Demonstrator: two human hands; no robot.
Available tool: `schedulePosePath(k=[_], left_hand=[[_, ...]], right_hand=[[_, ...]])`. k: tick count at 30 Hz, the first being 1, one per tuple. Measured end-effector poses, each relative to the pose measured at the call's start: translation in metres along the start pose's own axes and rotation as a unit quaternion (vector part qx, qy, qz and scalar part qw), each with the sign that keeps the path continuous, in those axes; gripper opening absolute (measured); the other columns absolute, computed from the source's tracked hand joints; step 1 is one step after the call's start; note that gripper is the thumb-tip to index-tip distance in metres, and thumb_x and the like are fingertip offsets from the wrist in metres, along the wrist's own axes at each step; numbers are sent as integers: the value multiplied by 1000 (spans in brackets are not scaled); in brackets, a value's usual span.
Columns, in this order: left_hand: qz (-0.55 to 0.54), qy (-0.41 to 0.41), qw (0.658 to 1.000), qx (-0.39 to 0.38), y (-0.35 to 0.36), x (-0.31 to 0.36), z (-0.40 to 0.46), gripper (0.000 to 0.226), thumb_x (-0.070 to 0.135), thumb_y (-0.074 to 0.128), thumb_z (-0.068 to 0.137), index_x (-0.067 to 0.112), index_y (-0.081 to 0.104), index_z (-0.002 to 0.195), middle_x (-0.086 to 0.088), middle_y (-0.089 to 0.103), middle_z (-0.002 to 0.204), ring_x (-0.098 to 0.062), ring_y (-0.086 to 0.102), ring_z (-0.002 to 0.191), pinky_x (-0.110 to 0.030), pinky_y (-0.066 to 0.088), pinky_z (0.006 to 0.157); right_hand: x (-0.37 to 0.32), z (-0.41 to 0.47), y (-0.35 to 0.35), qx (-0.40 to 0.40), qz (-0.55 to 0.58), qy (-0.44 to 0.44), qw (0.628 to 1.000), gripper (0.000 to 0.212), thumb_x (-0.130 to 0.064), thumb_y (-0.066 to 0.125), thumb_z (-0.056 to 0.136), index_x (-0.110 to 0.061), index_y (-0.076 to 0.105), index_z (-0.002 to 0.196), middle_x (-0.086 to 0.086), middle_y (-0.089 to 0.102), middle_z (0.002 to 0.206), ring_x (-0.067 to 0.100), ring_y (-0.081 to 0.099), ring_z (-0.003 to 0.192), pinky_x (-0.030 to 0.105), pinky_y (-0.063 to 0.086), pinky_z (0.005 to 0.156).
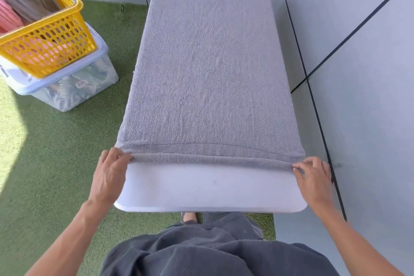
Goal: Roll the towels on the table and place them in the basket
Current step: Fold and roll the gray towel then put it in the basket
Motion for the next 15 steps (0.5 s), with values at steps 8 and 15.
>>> schedulePosePath(k=[8, 15], left_hand=[[1, -9, 1000, -10, 11, 13, 10, 31, -14, 63, 79, -2, 62, 108, -16, 63, 102, -35, 54, 95, -48, 50, 83], [-48, -20, 993, -110, 12, -10, 12, 21, 0, 60, 90, 5, 68, 109, -8, 67, 102, -31, 59, 94, -43, 50, 79]], right_hand=[[-14, -6, 18, -37, 16, -12, 999, 31, -3, 70, 82, 2, 65, 112, 10, 55, 109, 29, 46, 104, 45, 49, 86], [-2, 10, 22, -152, 4, -39, 988, 17, -7, 55, 94, -5, 66, 107, 7, 62, 105, 29, 53, 105, 43, 44, 88]])
Point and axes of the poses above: each hand's wrist, its own z-axis towards the middle knuckle, its own y-axis out of the palm, x = y × z, the point moved 8 cm from there along z, towards the middle knuckle
